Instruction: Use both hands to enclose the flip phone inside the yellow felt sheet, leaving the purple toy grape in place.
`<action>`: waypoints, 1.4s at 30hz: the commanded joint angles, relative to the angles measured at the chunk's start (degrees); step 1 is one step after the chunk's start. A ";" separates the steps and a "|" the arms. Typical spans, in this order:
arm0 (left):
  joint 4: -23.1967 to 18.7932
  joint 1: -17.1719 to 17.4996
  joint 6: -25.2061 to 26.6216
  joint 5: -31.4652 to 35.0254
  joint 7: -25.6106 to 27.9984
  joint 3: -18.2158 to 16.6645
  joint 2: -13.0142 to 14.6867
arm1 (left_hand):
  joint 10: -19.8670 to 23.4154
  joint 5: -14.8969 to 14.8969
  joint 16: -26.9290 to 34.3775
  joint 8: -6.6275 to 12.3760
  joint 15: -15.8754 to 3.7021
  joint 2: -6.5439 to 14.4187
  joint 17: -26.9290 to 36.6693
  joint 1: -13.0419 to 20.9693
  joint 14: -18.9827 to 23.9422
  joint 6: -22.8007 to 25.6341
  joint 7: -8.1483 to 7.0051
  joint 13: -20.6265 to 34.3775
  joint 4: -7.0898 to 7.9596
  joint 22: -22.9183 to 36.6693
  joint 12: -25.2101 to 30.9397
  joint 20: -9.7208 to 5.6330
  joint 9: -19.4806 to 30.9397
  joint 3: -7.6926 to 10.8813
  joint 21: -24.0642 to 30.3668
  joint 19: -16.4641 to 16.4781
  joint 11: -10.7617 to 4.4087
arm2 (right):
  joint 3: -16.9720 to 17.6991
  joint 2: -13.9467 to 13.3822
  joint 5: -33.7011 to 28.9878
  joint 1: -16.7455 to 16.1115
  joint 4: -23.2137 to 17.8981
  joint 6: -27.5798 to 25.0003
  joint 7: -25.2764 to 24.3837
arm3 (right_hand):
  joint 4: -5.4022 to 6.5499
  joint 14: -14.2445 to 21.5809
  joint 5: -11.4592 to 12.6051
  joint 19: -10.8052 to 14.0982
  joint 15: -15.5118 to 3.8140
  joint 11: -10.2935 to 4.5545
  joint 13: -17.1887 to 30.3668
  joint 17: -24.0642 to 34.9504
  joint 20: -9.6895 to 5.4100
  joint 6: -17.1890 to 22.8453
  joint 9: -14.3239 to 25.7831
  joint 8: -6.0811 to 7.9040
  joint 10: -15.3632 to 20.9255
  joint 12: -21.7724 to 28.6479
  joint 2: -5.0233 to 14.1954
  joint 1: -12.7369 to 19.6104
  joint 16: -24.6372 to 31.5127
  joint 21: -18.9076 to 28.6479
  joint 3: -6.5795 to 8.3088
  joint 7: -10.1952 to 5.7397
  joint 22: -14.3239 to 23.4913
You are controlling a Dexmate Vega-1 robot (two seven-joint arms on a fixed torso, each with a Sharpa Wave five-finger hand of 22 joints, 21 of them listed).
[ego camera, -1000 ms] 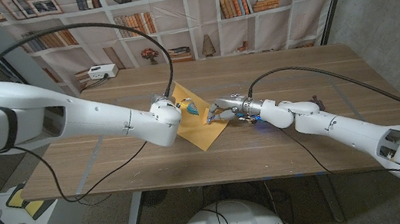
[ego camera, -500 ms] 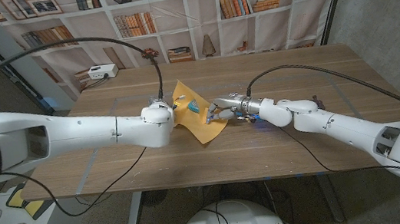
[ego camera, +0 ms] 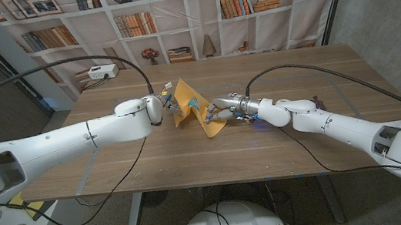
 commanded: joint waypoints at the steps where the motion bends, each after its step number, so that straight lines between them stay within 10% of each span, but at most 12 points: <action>1: 1.15 17.66 -17.51 -12.73 0.45 -26.07 2.31 | -0.57 0.12 -0.28 1.29 1.01 0.97 0.80 0.27 -1.06 -1.81 1.14 0.66 1.88 1.01 -0.31 0.39 2.11 3.45 1.41 -2.29 1.34 | -0.37 -0.06 -0.50 -0.21 -1.12 -1.39 -0.10 | -0.23 -0.12 -0.04 0.03 -6.53 -0.18 0.08 0.12 -0.42 4.84 0.16 -0.21 0.36 -0.21 0.16 -0.36 -0.35 0.26 0.56 4.12 0.15; 10: 8.79 30.56 -39.00 -25.37 1.94 -40.36 -1.41 | -0.72 -0.55 -0.09 3.90 2.16 0.46 1.97 0.67 -2.73 -2.79 4.35 1.62 2.10 2.34 -0.19 0.94 5.61 7.62 3.57 -5.65 2.93 | -0.54 -0.07 -0.79 -0.20 -1.46 -1.86 -0.05 | -0.51 -0.30 -0.03 -0.08 -6.73 -0.70 -0.11 0.21 -0.51 4.84 0.15 -0.48 0.23 -0.60 0.12 -0.39 -0.36 0.24 0.81 3.93 0.14; 21: 16.75 35.21 -53.60 -32.21 -1.35 -46.21 -8.23 | 0.52 -0.57 0.53 5.42 1.95 -0.13 2.56 0.86 -2.31 -2.14 4.88 2.11 1.37 2.74 0.50 0.55 7.09 9.15 4.53 -5.67 3.00 | -0.47 -0.42 -1.04 -0.42 -2.14 -2.52 -0.33 | -0.80 -0.58 -0.02 -0.12 -6.80 -0.55 -0.32 0.55 -0.59 4.95 0.14 -0.77 0.10 -1.07 0.25 -0.41 -0.21 0.26 1.10 3.72 0.14; 30: 13.13 34.14 -47.96 -24.41 4.71 -44.50 -7.51 | 1.44 -1.01 0.99 5.76 1.05 -1.51 2.68 0.00 -1.18 0.00 3.39 2.57 0.57 2.79 1.14 0.26 6.01 9.66 5.06 -4.31 2.26 | -0.55 -0.25 -0.76 -0.05 -1.47 -2.06 -0.06 | -0.94 -0.62 -0.03 -0.23 -6.86 -0.70 -0.43 0.54 -0.60 5.08 0.13 -0.92 0.21 -1.27 0.19 -0.54 -0.26 0.24 1.25 3.78 0.14; 38: 7.20 28.48 -28.77 -3.76 16.37 -34.79 -8.09 | 4.20 -1.31 1.46 4.71 -0.74 -2.64 2.19 -0.83 1.43 1.79 2.62 3.03 -0.95 1.82 2.66 -1.01 3.63 10.18 5.00 -0.86 1.03 | -0.65 0.01 -0.33 0.23 -0.85 -1.37 0.29 | -1.08 -0.73 -0.04 -0.21 -6.99 -0.95 -0.56 0.80 -0.78 5.12 0.12 -1.15 0.14 -1.57 0.31 -0.61 -0.10 0.27 1.43 3.95 0.14; 42: 11.83 24.80 -28.79 1.28 15.44 -30.71 -10.43 | 6.05 -1.62 1.40 3.34 -2.65 -3.56 1.39 -2.25 3.70 2.99 1.04 3.38 -1.47 0.58 3.85 -2.23 1.57 10.21 4.68 1.94 0.15 | -0.78 0.24 -0.45 0.39 -0.53 -1.46 0.27 | -1.19 -0.80 -0.06 -0.18 -7.06 -1.34 -0.64 0.89 -0.89 5.31 0.11 -1.24 0.26 -1.70 0.35 -0.63 -0.06 0.30 1.56 3.88 0.14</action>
